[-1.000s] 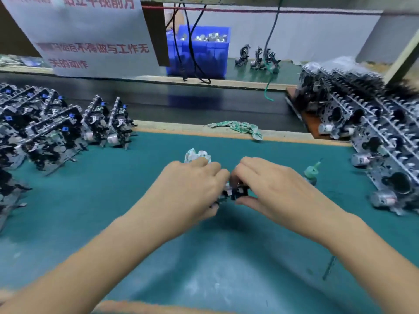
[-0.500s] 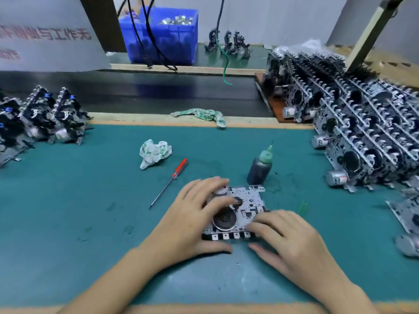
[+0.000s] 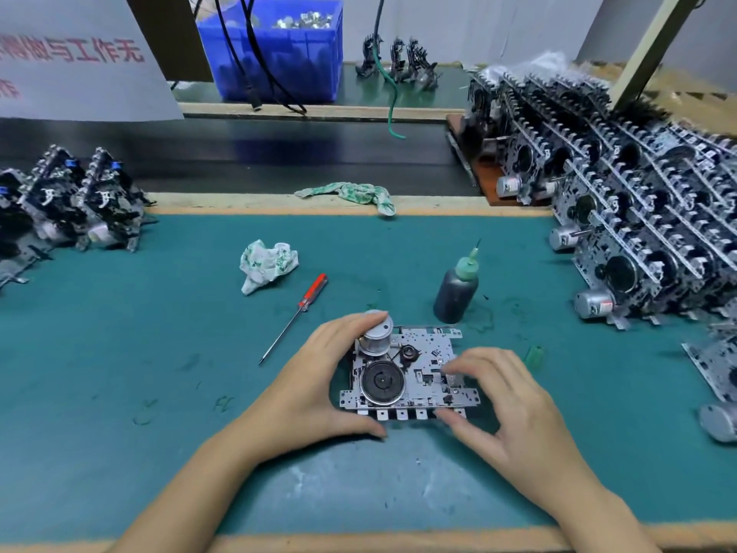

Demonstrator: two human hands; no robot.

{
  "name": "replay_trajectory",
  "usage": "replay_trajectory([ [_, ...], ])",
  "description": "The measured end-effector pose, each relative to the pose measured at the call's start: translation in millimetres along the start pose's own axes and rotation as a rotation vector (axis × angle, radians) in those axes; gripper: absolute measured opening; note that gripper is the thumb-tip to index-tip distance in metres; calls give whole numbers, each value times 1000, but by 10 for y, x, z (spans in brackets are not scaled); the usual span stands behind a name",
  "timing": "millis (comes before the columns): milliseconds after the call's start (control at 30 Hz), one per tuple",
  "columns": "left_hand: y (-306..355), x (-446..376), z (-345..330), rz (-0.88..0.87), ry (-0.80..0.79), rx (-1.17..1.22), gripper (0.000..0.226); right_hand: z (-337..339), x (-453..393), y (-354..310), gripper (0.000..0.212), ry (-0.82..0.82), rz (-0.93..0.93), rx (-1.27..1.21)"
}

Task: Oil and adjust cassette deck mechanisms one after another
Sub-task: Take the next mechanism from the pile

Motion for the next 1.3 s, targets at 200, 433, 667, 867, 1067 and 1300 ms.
replay_trajectory([
  [200, -29, 5, -1, 31, -26, -10, 106, -39, 3, -16, 35, -52, -1, -47],
  [433, -29, 7, -3, 35, -20, -3, 105, -57, 4, -1, 34, -69, -14, -66],
  [667, -40, 23, -20, 61, 5, -15, 111, 99, -19, 183, 19, 114, -253, -335],
  [867, -37, 10, -27, 53, 9, -32, 110, 168, -151, 401, 22, 253, -482, -421],
  [1067, -50, 22, 1, 82, 22, 19, 111, -63, -508, 558, 53, 91, -667, -441],
  [1300, -28, 42, 17, 124, -13, 38, 112, -218, -569, 719, 37, 158, -750, -404],
])
Point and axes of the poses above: each hand's wrist, its own x-axis away from the middle knuckle, its own z-axis out of the back of the hand, y = z × x, the point moved 7 cm from there along -x, towards the middle knuckle, and after that the axes turned 1 degree about z, right-handed, at the moved point
